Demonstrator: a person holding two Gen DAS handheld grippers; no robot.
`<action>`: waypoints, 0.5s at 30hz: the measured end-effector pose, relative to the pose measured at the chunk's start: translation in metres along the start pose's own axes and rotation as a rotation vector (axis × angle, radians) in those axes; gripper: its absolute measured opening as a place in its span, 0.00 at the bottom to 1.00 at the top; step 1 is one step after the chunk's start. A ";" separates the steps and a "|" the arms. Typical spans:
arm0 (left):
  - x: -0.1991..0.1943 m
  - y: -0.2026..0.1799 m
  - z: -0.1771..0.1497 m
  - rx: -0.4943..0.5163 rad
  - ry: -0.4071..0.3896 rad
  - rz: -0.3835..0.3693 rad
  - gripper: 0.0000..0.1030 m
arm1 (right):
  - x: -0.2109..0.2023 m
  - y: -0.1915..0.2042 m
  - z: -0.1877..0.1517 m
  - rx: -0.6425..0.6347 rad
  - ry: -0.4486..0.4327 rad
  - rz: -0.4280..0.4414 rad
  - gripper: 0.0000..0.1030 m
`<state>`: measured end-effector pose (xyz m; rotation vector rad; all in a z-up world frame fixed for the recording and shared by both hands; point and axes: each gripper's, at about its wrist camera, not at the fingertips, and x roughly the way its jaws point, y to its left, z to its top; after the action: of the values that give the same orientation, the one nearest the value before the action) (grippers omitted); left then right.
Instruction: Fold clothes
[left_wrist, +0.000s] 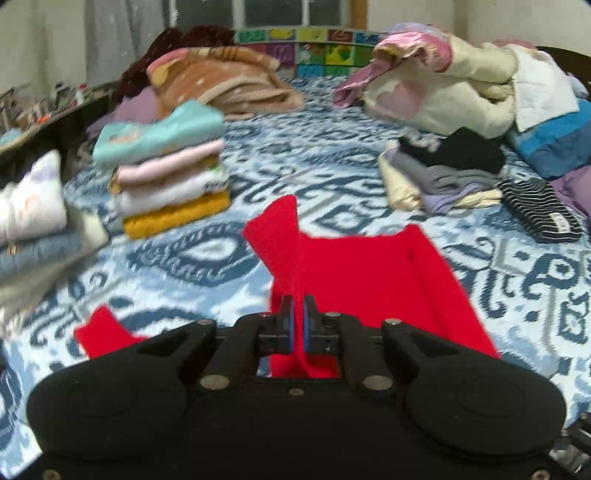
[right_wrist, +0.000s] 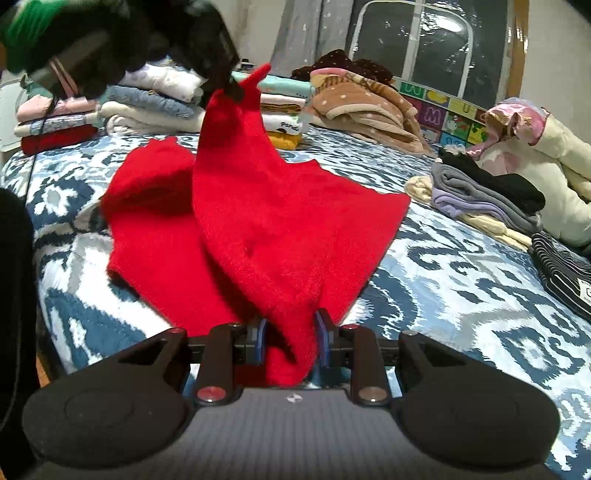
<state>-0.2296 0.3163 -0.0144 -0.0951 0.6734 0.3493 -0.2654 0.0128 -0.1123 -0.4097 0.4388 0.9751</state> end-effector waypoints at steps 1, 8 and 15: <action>0.001 0.003 -0.003 -0.011 0.001 0.000 0.03 | -0.002 0.000 -0.001 -0.006 -0.003 0.010 0.30; 0.012 0.020 -0.022 -0.047 0.003 -0.020 0.03 | -0.020 0.002 -0.008 -0.030 -0.013 0.086 0.43; 0.013 0.032 -0.034 -0.097 -0.005 -0.047 0.03 | -0.031 -0.010 -0.007 0.044 -0.092 0.127 0.44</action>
<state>-0.2512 0.3431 -0.0482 -0.2023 0.6483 0.3370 -0.2734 -0.0170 -0.1000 -0.2984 0.4058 1.1010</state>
